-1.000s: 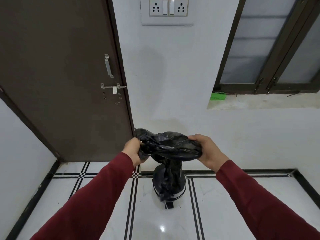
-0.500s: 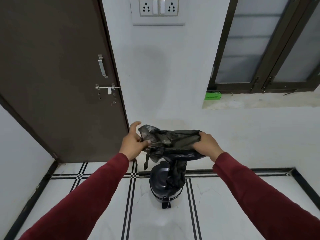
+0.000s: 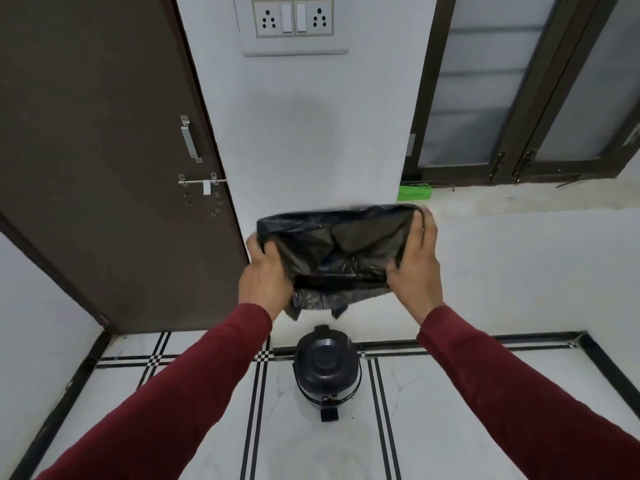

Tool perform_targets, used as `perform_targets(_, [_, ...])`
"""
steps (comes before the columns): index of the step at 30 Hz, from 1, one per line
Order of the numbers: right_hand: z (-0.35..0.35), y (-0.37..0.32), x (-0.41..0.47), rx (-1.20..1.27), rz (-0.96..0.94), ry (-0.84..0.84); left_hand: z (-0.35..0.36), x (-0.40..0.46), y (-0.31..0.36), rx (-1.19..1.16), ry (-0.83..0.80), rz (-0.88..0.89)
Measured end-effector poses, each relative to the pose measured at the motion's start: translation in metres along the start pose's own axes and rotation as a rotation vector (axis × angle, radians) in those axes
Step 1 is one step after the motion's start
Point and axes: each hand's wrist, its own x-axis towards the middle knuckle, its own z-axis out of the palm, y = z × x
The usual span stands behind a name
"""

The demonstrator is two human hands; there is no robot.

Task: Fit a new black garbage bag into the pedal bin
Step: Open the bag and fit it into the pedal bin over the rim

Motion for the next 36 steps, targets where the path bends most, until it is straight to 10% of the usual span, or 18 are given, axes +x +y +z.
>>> perform_targets(3, [0.01, 0.013, -0.016, -0.1, -0.25, -0.025, 0.008, -0.006, -0.002, 0.149, 0.122, 0.173])
perform_targets(7, [0.013, 0.025, -0.044, -0.601, -0.068, -1.058, 0.014, -0.012, -0.013, 0.371, -0.581, 0.03])
perform_targets(9, [0.011, 0.022, -0.046, -0.649, 0.026, -1.252, 0.014, -0.014, -0.013, 0.306, -0.769, -0.059])
perform_targets(13, [0.011, 0.019, -0.025, -0.288, 0.227, -0.531, 0.014, -0.008, -0.011, -0.061, -0.173, -0.214])
perform_targets(17, [0.01, 0.015, -0.022, -0.043, -0.063, 0.056, 0.01, -0.014, -0.007, -0.002, 0.292, -0.016])
perform_targets(19, [0.015, 0.027, -0.036, -0.173, -0.108, -0.11, 0.013, -0.016, -0.014, 0.134, 0.045, 0.016])
perform_targets(23, [0.013, 0.043, -0.06, -0.541, 0.084, -1.067, 0.024, -0.031, -0.034, 0.335, -0.717, -0.08])
perform_targets(32, [0.013, 0.027, -0.029, -0.047, -0.07, 0.028, 0.013, -0.023, -0.006, 0.085, 0.219, -0.056])
perform_targets(36, [0.028, 0.052, -0.049, -0.281, -0.027, -0.637, 0.031, -0.032, -0.028, 0.343, -0.407, -0.064])
